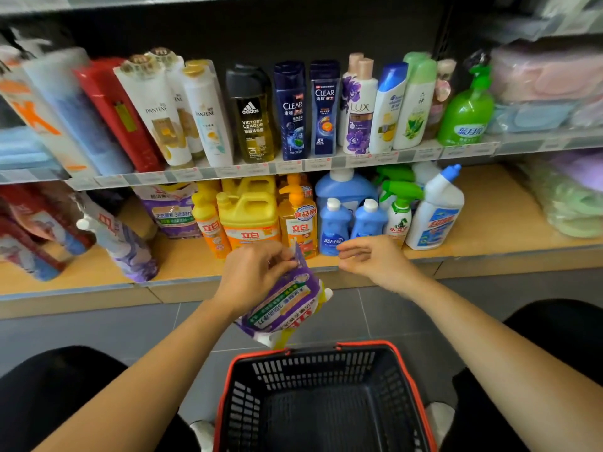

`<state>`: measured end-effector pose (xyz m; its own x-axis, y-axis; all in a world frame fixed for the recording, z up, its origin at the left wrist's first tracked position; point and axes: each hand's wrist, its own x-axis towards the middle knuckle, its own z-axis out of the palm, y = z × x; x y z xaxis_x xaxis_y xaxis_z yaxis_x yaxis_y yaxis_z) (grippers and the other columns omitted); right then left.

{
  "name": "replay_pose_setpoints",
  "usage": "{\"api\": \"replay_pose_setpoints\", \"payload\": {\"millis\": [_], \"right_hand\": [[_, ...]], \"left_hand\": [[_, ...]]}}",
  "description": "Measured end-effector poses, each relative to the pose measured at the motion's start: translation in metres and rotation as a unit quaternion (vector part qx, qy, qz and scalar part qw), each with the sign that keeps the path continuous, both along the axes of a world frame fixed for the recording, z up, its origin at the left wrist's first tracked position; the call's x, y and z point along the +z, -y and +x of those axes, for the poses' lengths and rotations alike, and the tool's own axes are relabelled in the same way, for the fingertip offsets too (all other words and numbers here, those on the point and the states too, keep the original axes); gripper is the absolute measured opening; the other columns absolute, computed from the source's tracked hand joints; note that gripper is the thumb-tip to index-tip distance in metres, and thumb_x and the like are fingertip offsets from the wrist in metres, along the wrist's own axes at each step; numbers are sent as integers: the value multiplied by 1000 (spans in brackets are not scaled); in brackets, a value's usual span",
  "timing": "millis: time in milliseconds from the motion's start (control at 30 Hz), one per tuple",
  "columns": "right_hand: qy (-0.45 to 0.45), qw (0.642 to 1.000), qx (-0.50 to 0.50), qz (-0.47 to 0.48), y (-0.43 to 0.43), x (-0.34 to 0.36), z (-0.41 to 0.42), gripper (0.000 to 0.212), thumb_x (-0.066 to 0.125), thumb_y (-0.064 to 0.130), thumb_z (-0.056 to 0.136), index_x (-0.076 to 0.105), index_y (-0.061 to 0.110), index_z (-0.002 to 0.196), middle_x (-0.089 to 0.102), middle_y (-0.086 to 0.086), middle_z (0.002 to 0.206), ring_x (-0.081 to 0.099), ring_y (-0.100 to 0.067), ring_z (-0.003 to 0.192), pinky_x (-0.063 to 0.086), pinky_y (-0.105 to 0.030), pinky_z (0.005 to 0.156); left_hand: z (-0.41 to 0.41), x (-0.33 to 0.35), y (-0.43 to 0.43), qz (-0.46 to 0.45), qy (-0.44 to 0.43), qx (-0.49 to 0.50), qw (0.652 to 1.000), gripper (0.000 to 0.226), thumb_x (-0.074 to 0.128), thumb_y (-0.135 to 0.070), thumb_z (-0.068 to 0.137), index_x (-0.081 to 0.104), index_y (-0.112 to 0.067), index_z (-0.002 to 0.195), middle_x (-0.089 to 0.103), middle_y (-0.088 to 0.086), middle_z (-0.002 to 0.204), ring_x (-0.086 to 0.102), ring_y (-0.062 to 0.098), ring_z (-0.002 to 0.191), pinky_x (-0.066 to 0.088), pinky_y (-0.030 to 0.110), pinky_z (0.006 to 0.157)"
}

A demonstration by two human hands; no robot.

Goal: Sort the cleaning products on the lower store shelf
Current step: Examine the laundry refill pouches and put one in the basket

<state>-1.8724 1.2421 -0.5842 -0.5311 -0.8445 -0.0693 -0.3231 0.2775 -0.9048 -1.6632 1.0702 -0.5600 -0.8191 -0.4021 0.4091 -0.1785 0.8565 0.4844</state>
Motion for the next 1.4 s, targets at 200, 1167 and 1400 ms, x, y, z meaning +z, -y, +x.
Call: {"api": "replay_pose_setpoints", "payload": {"millis": [200, 1167, 1400], "right_hand": [[66, 991, 101, -64, 18, -2, 37, 36, 74, 9, 89, 66, 19, 123, 73, 8, 115, 67, -5, 109, 54, -27, 95], [67, 988, -11, -139, -12, 20, -27, 27, 69, -9, 86, 73, 16, 93, 79, 4, 85, 73, -7, 82, 57, -19, 73], [72, 993, 20, -90, -8, 19, -28, 22, 71, -4, 87, 73, 16, 94, 78, 5, 90, 71, -9, 88, 58, -28, 80]], "left_hand": [[-3, 5, -12, 58, -10, -65, 996, 11, 76, -28, 89, 75, -18, 86, 74, -10, 82, 66, 8, 73, 55, 38, 63], [-2, 3, -26, 475, 108, -97, 868, 17, 73, -13, 90, 78, -9, 106, 75, 19, 103, 69, 21, 85, 58, 32, 73], [-1, 1, -41, 393, 21, -5, 919, 31, 72, -5, 88, 68, 2, 58, 59, 10, 51, 48, 9, 47, 38, 17, 50]]}}
